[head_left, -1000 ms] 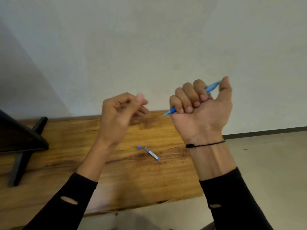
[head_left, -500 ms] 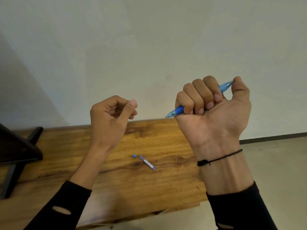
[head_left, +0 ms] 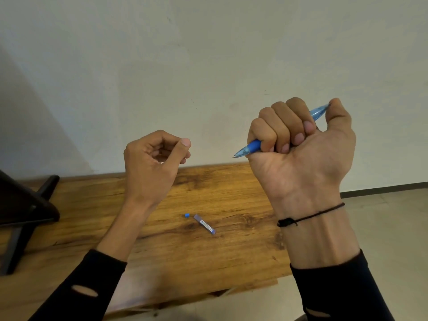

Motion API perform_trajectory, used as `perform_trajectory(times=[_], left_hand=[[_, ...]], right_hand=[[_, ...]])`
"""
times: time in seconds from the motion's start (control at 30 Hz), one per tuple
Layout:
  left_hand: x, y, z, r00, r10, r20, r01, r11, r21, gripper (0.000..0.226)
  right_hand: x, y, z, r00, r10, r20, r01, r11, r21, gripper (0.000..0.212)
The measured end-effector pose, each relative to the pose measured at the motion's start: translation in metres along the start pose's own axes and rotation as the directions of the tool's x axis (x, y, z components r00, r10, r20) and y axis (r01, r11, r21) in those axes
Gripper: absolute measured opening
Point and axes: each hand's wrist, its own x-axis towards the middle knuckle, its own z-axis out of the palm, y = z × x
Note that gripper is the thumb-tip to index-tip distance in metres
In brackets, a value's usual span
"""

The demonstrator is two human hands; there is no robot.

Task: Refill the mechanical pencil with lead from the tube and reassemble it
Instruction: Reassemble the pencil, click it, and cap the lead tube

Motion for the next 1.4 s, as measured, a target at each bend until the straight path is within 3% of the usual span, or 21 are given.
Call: perform_trajectory(times=[0.53, 0.83, 0.93, 1.03, 1.1, 1.2, 1.27, 1.33, 1.4], left_hand=[[-0.002, -0.004, 0.000, 0.999, 0.015, 0.031, -0.015, 1.000, 0.000, 0.008], [-0.003, -0.009, 0.000, 0.999, 0.005, 0.050, -0.004, 1.000, -0.015, 0.007], [-0.004, -0.006, 0.004, 0.987, -0.061, 0.149, 0.077, 0.992, -0.101, 0.014], [-0.010, -0.001, 0.009, 0.899, -0.151, 0.412, 0.253, 0.946, -0.204, 0.028], [-0.016, -0.003, 0.015, 0.824, -0.176, 0.539, 0.320, 0.929, -0.186, 0.024], [-0.019, -0.008, 0.022, 0.818, -0.265, 0.510, 0.369, 0.922, -0.113, 0.029], [-0.018, -0.012, 0.023, 0.831, -0.328, 0.449, 0.398, 0.915, -0.068, 0.029], [-0.017, -0.019, 0.021, 0.843, -0.345, 0.411, 0.370, 0.929, 0.020, 0.028], [-0.019, -0.026, 0.022, 0.838, -0.351, 0.417, 0.328, 0.936, 0.128, 0.024]], right_hand=[[0.001, 0.001, 0.000, 1.000, 0.009, 0.004, -0.009, 1.000, 0.007, 0.060], [0.010, 0.005, -0.011, 1.000, 0.020, 0.001, -0.020, 0.995, -0.098, 0.053], [0.019, 0.011, -0.023, 0.998, 0.005, -0.059, -0.016, 0.982, -0.186, 0.040], [0.028, 0.025, -0.040, 0.989, 0.000, -0.148, -0.048, 0.948, -0.316, 0.034], [0.033, 0.036, -0.053, 0.982, -0.011, -0.187, -0.071, 0.902, -0.427, 0.033], [0.038, 0.044, -0.071, 0.986, -0.056, -0.159, -0.058, 0.775, -0.630, 0.027], [0.040, 0.046, -0.084, 0.988, -0.093, -0.121, -0.055, 0.523, -0.851, 0.020], [0.043, 0.047, -0.098, 0.990, -0.099, -0.105, -0.079, 0.244, -0.967, 0.020], [0.046, 0.048, -0.110, 0.990, -0.072, -0.123, -0.113, 0.124, -0.986, 0.020]])
